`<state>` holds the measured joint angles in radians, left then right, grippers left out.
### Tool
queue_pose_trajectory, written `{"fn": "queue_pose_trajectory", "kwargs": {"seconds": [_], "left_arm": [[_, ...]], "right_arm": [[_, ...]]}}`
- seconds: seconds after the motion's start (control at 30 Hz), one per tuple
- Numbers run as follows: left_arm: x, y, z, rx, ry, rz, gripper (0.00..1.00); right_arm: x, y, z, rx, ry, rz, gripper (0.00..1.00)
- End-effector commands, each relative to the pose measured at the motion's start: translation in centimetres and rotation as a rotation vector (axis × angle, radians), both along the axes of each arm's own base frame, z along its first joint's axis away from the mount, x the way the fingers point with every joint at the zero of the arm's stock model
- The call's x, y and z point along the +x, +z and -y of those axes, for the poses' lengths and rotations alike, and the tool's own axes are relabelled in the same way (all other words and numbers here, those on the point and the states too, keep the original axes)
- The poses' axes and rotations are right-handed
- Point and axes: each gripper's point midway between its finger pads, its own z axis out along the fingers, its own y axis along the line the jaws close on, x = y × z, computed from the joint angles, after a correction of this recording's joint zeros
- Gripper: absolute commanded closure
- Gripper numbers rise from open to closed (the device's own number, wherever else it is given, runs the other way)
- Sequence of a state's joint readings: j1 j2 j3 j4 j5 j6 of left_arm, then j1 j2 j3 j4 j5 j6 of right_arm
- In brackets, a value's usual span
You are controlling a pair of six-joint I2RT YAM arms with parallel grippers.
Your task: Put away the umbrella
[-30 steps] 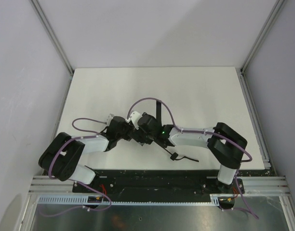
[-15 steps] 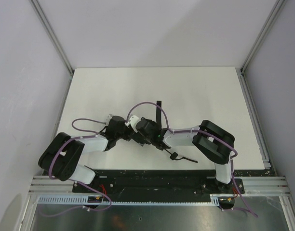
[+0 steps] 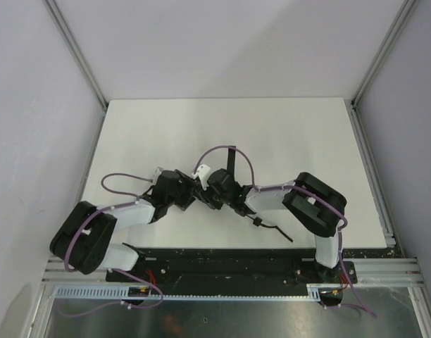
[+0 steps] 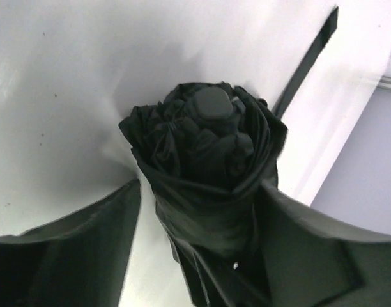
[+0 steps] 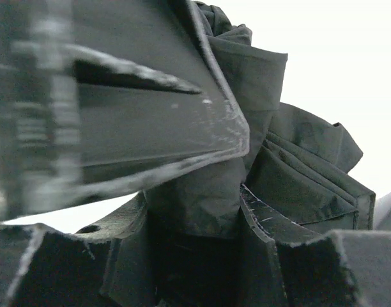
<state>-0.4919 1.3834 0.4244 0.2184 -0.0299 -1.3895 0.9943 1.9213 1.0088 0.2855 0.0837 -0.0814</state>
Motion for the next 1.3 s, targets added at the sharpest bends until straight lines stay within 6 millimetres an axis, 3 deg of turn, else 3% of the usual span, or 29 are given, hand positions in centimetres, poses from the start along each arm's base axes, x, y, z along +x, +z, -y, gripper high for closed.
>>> {"fn": "queue_pose_trajectory", "kwargs": {"seconds": [0.0,0.13,0.23,0.47,0.63,0.87,1.03,1.1,1.2,1.27], "left_arm": [[-3.3,-3.2,-2.7,0.131,-0.037,-0.108,0.16],[-3.0,-2.3,-2.4,0.077,-0.04,-0.082,0.02],[-3.0,-2.1,-1.8,0.042,-0.046,-0.096,0.01],[-3.6,-4.3,-0.9,0.028,-0.028,-0.207,0.01],[-4.5,-5.7,-0.7,0.063,-0.022,-0.241,0.13],[-5.4,-7.5,-2.1,0.155,-0.013,-0.253,0.55],[-5.9,-8.1,-2.7,0.184,-0.026,-0.253,0.71],[-5.9,-8.1,-2.7,0.187,-0.031,-0.247,0.75],[-5.8,-8.0,-2.7,0.19,-0.04,-0.24,0.78],[-5.8,-7.9,-2.7,0.19,-0.045,-0.236,0.79]], "right_arm": [[-4.6,-6.6,3.8,-0.011,0.07,-0.389,1.0],[-6.3,-6.7,3.9,0.116,0.121,-0.595,1.0],[-6.9,-6.4,3.7,0.213,0.138,-0.719,1.0],[-6.7,-5.1,2.9,0.403,0.143,-0.913,1.0],[-6.2,-4.6,2.9,0.446,0.116,-0.959,1.0],[-5.9,-2.5,2.3,0.484,0.135,-0.972,0.99],[-4.8,-0.7,2.2,0.457,0.085,-0.936,0.67],[-3.8,0.2,2.5,0.416,0.05,-0.864,0.51],[-2.2,2.6,2.9,0.36,0.016,-0.724,0.17],[-1.3,4.5,3.4,0.318,0.005,-0.611,0.05]]}}
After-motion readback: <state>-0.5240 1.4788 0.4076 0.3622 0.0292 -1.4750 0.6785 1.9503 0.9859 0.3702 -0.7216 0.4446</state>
